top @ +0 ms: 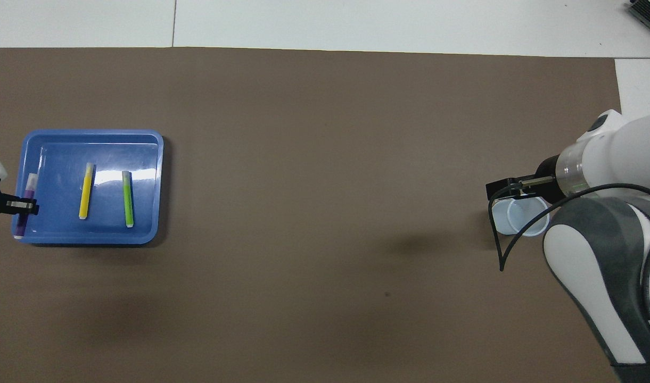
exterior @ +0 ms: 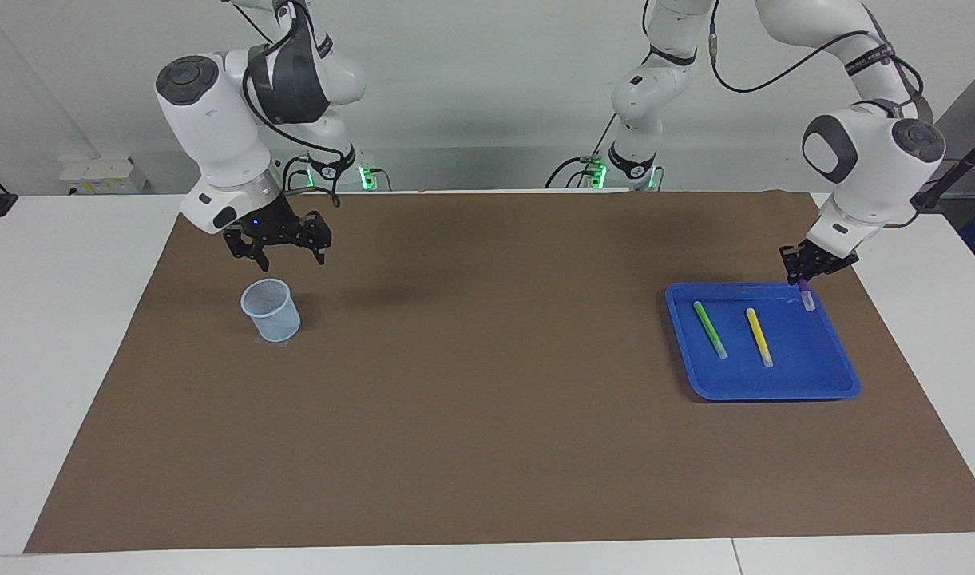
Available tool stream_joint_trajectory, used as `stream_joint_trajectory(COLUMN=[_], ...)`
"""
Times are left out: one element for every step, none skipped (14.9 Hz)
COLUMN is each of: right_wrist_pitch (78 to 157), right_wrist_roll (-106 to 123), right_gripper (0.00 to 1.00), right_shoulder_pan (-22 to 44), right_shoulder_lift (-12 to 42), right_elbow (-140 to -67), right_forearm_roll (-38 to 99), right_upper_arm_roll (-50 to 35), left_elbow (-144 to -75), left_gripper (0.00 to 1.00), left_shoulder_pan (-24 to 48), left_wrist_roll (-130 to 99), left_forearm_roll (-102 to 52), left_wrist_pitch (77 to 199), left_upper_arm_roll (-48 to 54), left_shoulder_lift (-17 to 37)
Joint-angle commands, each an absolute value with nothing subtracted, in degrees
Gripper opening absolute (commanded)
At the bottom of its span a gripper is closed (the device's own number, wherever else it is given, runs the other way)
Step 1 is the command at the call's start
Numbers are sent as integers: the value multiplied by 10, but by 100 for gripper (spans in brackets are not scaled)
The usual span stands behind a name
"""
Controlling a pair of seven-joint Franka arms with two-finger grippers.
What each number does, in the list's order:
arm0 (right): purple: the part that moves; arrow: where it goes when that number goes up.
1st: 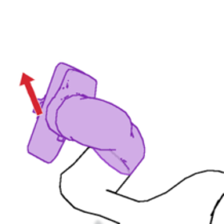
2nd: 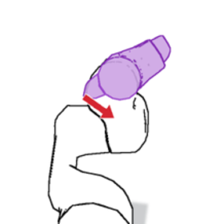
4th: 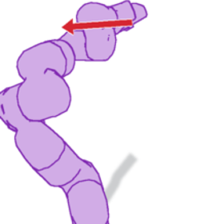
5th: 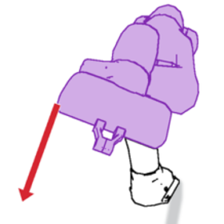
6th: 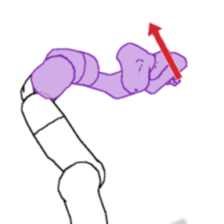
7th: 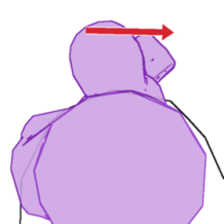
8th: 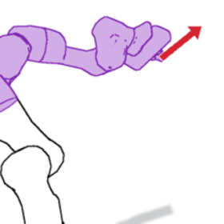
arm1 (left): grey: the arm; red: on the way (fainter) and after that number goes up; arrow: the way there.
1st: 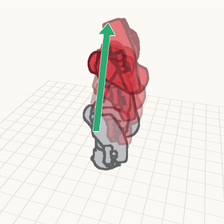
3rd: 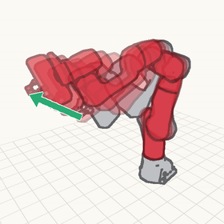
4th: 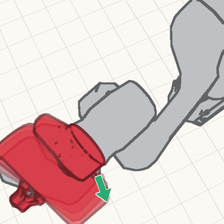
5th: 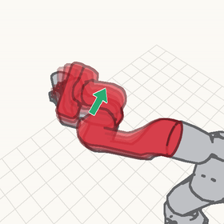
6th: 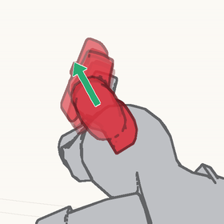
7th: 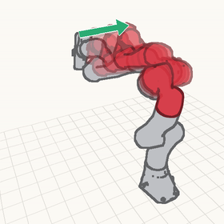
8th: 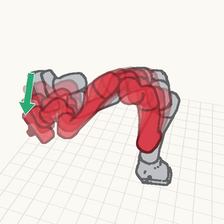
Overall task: Right arm passes pens to left for tray arrangement
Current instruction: 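Lower the purple pen into the tray and open the left gripper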
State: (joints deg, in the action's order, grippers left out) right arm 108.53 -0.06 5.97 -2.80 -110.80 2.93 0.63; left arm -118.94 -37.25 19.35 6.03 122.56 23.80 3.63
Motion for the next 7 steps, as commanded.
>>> stream_joint_trajectory(right_wrist_pitch=[1074, 1063, 1052, 1050, 1050, 1050, 1051], right_wrist_roll=[10, 9, 8, 8, 8, 9, 9], right_gripper=[100, 100, 100, 100, 100, 100, 100], right_shoulder_pan=[55, 55, 53, 52, 43, 27, 13], right_shoulder_lift=[-15, -18, -18, -19, -19, -19, -18], right_elbow=[-1091, -1092, -1092, -1092, -1092, -1092, -1091], right_forearm_roll=[18, 18, 18, 18, 18, 18, 18], right_upper_arm_roll=[4, 4, 4, 4, 4, -3, -16], left_elbow=[-1188, -1188, -1189, -1189, -1188, -1189, -1189], left_gripper=[0, 0, 0, 0, 0, 0, 0], left_shoulder_pan=[-381, -382, -382, -382, -382, -382, -382], left_wrist_roll=[198, 197, 196, 196, 195, 193, 192], left_forearm_roll=[75, 75, 75, 80, 83, 83, 83], left_wrist_pitch=[1264, 1275, 1290, 1308, 1322, 1333, 1346], left_upper_arm_roll=[244, 243, 243, 239, 236, 236, 236], left_shoulder_lift=[67, 75, 90, 101, 114, 123, 135])
